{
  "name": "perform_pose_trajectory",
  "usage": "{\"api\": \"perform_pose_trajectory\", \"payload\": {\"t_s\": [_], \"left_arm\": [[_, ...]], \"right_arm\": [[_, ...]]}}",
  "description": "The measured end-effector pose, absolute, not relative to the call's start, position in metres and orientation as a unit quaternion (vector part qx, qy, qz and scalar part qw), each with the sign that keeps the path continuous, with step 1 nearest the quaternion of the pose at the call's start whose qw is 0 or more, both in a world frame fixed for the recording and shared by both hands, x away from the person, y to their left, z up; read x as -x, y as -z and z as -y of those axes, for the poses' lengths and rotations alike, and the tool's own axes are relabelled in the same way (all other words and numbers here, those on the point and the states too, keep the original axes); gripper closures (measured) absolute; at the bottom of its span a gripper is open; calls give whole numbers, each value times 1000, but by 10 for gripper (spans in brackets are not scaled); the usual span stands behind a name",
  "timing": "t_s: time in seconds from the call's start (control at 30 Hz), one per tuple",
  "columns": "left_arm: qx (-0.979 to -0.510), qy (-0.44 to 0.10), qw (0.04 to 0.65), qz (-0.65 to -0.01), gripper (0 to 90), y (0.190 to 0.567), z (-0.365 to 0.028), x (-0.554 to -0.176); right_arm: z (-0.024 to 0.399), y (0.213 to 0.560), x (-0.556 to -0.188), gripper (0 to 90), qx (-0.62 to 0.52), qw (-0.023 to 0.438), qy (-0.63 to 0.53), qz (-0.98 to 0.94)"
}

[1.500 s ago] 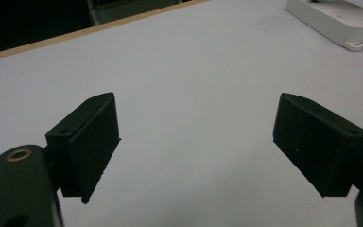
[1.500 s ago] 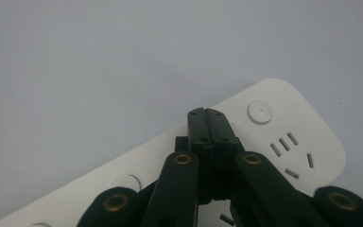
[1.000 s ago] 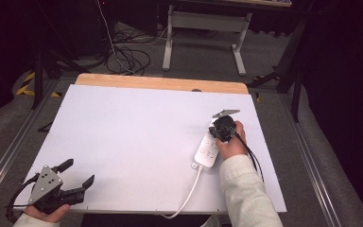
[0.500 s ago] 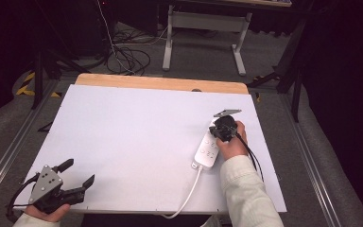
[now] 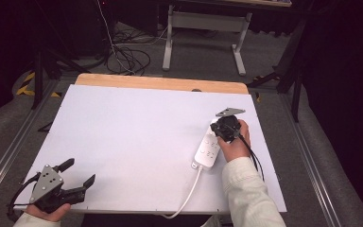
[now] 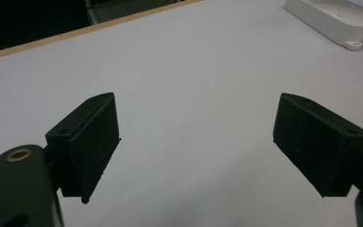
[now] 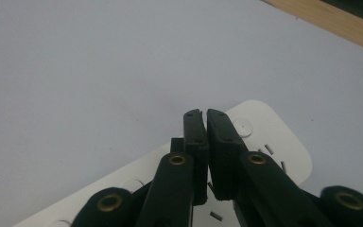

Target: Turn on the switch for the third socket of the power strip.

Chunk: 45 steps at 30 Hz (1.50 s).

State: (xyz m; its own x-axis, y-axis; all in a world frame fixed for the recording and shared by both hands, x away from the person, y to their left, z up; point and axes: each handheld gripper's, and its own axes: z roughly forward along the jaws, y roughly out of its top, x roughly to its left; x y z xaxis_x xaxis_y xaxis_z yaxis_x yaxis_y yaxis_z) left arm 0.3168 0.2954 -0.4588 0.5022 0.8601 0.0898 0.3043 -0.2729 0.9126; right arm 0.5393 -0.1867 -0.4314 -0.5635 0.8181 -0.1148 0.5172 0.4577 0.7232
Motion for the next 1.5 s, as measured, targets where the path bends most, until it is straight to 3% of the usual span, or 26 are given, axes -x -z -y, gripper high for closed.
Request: {"api": "perform_pose_trajectory", "payload": {"t_s": [0.6, 0.73, 0.93, 1.13, 1.5], "left_arm": [[-738, -304, 455, -396, 156, 459, -295, -317], [-738, -304, 454, -396, 156, 459, -295, -317], [-737, -304, 455, -397, 156, 459, -295, -317], [-738, -305, 454, -395, 156, 459, -295, -317], [-737, -303, 455, -397, 156, 459, -295, -317]], "right_arm": [[186, 413, -526, 823, -387, 238, -343, -822], [187, 408, -522, 725, -387, 239, -355, -817], [186, 399, -507, 500, -368, 245, -380, -813], [187, 391, -494, 446, -360, 254, -402, -803], [194, 384, -462, 385, -353, 225, -437, -796]]}}
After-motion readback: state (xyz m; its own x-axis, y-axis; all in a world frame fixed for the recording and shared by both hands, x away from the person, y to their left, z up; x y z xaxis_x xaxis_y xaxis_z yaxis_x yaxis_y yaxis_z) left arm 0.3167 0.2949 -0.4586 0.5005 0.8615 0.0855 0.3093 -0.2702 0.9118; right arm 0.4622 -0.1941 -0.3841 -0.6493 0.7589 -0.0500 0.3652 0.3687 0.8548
